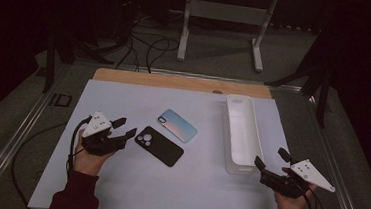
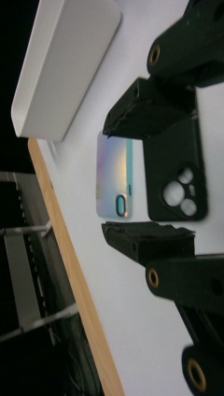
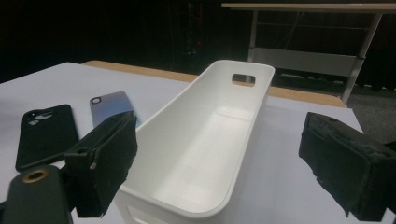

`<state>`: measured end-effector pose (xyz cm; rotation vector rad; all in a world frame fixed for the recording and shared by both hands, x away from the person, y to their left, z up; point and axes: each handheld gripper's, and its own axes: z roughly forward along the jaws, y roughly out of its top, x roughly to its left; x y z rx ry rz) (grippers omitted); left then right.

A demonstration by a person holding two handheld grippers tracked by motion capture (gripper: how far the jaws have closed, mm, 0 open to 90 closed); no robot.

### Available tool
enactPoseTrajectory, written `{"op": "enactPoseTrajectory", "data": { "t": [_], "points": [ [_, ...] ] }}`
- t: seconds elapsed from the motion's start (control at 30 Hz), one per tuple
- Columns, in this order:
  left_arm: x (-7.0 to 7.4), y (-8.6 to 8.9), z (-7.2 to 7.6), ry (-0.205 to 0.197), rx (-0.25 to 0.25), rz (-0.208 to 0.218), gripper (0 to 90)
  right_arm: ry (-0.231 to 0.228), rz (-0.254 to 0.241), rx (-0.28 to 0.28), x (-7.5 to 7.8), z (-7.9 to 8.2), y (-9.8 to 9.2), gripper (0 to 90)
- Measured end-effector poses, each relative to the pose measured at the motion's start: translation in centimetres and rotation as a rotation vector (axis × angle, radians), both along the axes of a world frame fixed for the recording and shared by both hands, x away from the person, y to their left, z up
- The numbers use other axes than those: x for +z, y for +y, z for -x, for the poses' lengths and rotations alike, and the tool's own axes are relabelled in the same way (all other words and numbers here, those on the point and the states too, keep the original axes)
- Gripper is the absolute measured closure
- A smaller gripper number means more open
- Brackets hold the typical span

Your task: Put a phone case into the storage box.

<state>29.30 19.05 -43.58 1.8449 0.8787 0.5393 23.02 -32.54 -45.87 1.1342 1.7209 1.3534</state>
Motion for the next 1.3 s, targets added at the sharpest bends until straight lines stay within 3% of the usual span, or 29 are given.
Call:
{"op": "enactPoseTrajectory", "data": {
  "t": [0.3, 0.77, 1.3],
  "points": [
    [0.1, -2.5, -1.9, -0.003, -0.037, 0.011, 65.6, 0.000, 0.003, 0.000, 0.0, 0.0, 0.0, 11.0],
    [-0.1, -5.6, -4.7, 0.017, -0.078, -0.023, 71.3, -0.001, 0.004, -0.001, 0.0, 0.0, 0.0, 11.0],
    [-1.9, -9.0, -8.0, 0.077, -0.114, -0.039, 75.0, -0.002, 0.005, 0.000, 0.0, -0.1, 0.0, 11.1]
  ]
}}
